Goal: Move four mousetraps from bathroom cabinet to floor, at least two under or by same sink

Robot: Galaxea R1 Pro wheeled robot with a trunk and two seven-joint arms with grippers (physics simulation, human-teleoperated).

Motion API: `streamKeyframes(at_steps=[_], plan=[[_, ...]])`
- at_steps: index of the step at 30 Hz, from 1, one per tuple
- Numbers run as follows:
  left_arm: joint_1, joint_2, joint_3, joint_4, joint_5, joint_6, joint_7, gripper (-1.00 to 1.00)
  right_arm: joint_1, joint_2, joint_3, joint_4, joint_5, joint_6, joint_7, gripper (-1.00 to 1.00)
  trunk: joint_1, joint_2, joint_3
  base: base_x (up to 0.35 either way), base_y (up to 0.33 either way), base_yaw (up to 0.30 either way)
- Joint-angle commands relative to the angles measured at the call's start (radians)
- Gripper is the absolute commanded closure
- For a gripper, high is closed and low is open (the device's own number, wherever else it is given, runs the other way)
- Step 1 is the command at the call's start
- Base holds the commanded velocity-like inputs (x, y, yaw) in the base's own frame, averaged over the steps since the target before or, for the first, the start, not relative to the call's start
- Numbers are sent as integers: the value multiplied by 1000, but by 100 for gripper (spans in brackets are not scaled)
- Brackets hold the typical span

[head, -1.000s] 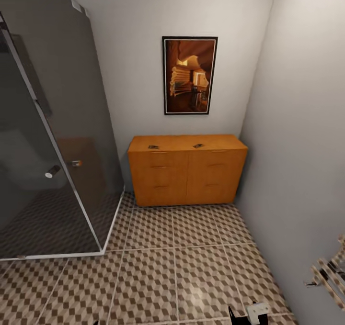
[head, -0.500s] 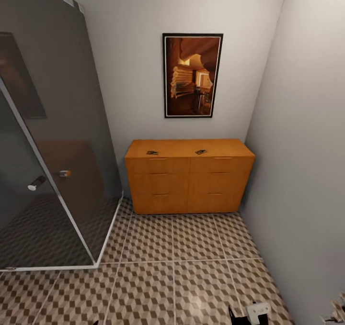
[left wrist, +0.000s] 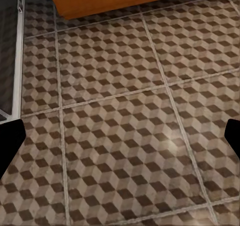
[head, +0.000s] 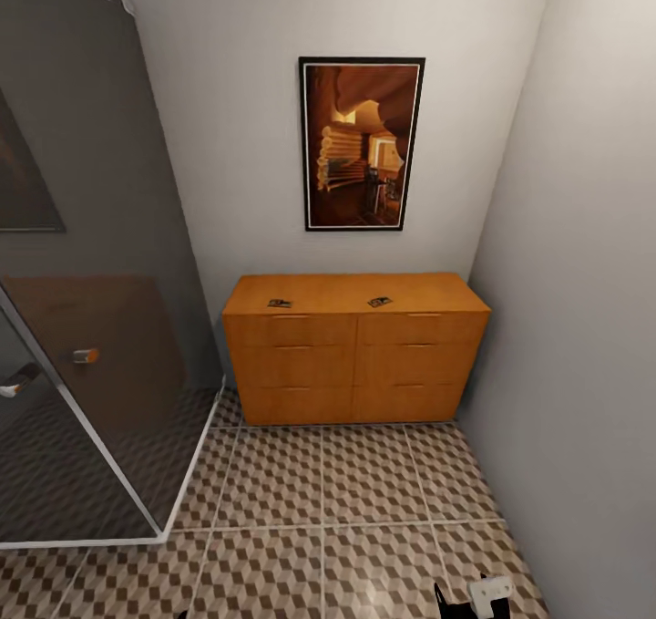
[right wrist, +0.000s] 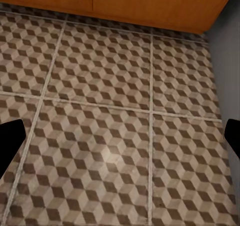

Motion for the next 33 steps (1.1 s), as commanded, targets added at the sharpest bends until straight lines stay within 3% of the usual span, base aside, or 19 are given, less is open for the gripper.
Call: streamKeyframes(at_steps=[1,33], plan=[[-2,-1,-9,3,10,-6,0,-100,-1,0,9,0,-10,-3,-1,-100,1,-2,-2,185,-63,0],[1,-1,-9,3,10,-6,0,-100,-1,0,9,0,-10,-2,-1,-100,1,-2,-2,16,-6,0]])
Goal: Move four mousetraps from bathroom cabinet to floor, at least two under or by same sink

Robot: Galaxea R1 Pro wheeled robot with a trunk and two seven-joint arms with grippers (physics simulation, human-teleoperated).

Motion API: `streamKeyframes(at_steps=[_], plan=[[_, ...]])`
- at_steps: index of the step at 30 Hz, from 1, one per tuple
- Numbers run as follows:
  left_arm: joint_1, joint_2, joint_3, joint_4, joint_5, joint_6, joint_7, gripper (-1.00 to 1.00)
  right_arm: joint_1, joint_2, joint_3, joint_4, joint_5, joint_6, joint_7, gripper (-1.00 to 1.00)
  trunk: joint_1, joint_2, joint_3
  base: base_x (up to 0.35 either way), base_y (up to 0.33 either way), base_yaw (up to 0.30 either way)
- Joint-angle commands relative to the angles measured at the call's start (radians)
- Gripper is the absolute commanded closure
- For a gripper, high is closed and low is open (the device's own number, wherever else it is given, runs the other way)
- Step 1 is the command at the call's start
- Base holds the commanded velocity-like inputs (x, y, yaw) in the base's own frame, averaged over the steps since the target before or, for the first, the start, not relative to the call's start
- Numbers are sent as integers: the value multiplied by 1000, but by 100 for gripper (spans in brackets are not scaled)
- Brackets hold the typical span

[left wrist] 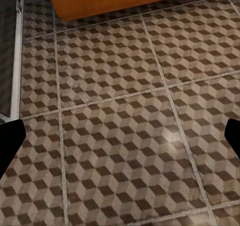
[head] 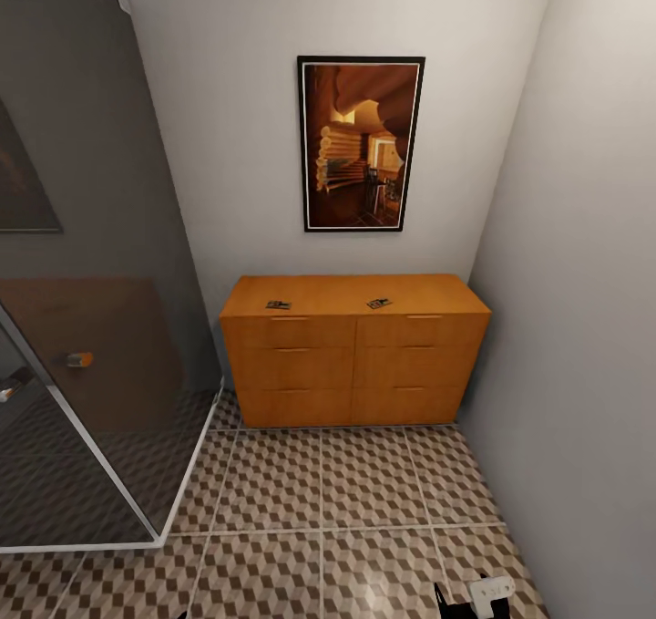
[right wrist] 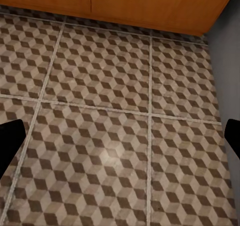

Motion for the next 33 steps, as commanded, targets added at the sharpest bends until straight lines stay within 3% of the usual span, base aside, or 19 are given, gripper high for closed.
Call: streamKeyframes(at_steps=[1,33], plan=[[-1,-1,-9,3,10,-5,0,-100,-1,0,9,1,-10,-3,-1,-100,1,-2,-2,0,0,0],[-1,-1,-9,3,10,-5,0,-100,-1,0,9,1,-10,-3,-1,-100,1,-2,-2,0,0,0]])
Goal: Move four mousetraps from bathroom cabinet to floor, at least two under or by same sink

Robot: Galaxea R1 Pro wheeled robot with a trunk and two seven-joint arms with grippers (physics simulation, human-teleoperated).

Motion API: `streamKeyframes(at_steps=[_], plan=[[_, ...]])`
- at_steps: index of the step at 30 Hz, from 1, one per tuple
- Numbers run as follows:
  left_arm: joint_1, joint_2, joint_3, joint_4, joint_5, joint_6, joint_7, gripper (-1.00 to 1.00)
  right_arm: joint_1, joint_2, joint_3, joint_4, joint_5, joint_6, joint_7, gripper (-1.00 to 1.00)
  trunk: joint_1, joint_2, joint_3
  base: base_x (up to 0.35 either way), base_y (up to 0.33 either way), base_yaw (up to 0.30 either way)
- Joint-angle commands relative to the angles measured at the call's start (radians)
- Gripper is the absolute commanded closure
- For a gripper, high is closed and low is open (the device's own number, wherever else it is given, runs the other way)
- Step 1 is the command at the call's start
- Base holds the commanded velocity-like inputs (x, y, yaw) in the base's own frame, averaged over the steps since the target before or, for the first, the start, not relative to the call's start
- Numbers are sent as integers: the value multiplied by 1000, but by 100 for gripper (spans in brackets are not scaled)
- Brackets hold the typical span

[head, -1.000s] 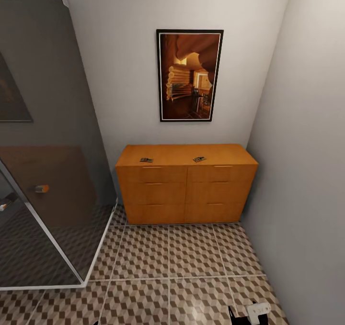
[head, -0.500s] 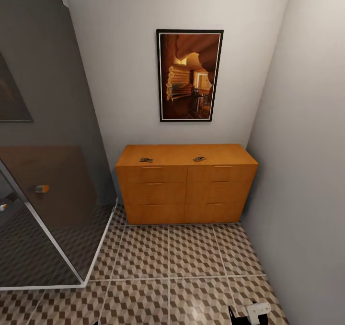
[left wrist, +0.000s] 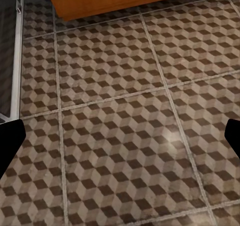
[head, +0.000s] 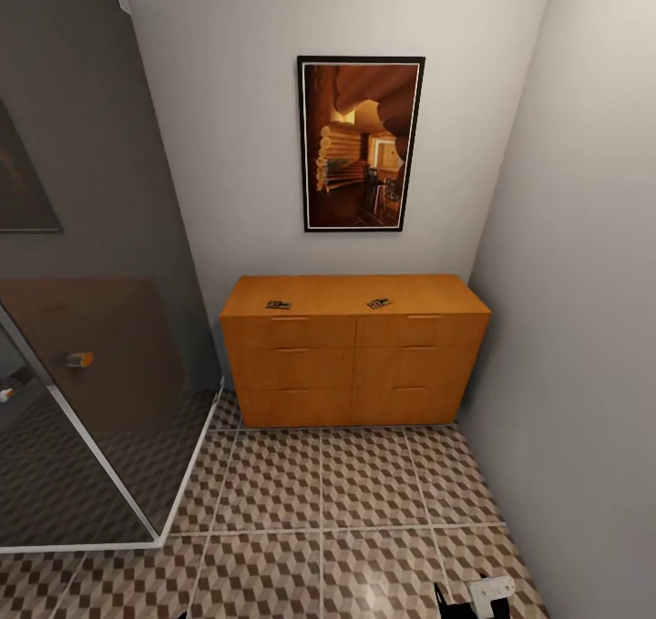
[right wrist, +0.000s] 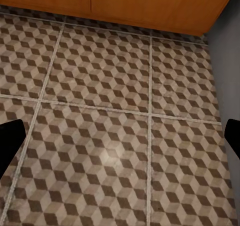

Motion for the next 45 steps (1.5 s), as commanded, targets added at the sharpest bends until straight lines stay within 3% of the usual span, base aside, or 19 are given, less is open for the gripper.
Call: streamKeyframes(at_steps=[1,45], plan=[[-2,-1,-9,3,10,-5,0,-100,-1,0,9,0,-10,-3,-1,-100,1,-2,-2,0,0,0],[0,-1,-9,3,10,-5,0,-100,-1,0,9,1,-10,-3,-1,-100,1,-2,-2,0,0,0]])
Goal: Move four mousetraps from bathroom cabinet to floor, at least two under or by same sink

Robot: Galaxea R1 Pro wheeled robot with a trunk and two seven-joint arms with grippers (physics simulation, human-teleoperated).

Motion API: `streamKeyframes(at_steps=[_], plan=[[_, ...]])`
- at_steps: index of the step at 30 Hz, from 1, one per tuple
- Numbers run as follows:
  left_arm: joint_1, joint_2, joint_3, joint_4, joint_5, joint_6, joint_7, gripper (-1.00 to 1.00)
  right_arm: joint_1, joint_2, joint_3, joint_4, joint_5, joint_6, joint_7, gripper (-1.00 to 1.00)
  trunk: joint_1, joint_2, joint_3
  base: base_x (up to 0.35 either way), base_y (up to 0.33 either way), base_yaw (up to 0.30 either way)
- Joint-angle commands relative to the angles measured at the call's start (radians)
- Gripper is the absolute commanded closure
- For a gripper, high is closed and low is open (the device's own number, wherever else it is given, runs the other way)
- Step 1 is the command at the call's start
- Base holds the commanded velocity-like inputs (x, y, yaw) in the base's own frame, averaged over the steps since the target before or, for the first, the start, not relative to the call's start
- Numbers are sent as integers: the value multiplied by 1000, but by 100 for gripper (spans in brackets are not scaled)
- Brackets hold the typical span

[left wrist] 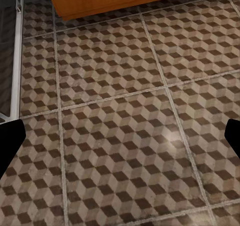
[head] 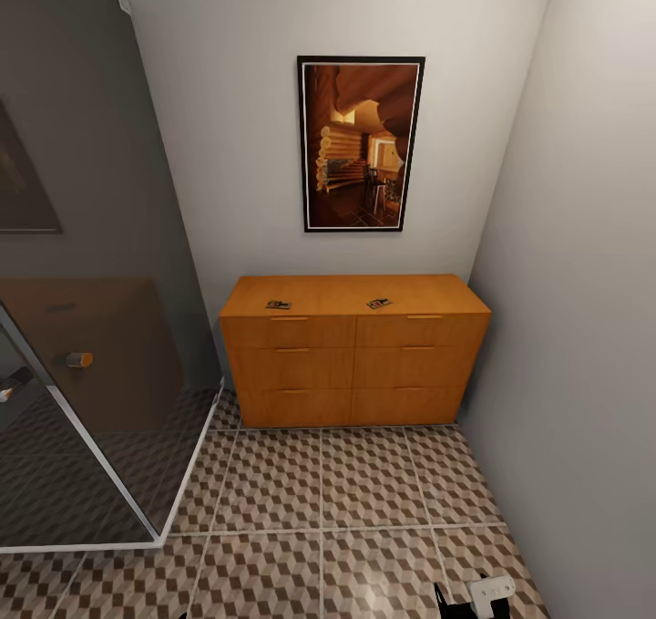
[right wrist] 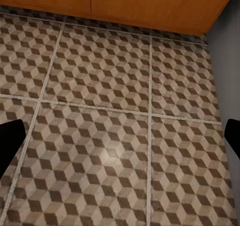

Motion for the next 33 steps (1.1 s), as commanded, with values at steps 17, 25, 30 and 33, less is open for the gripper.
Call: streamKeyframes(at_steps=[17,25,30,33], plan=[[-2,-1,-9,3,10,-5,0,-100,-1,0,9,0,-10,-3,-1,-100,1,-2,-2,0,0,0],[-1,-12,-9,3,10,-5,1,-100,-1,0,9,0,-10,-3,-1,-100,1,-2,-2,0,0,0],[-1,-24,-8,2,10,-2,3,-100,-1,0,9,0,-10,-3,-1,-100,1,-2,-2,0,0,0],[0,-30,-7,-1,9,31,4,-100,-1,1,9,0,-10,-3,0,-100,1,-2,-2,0,0,0]])
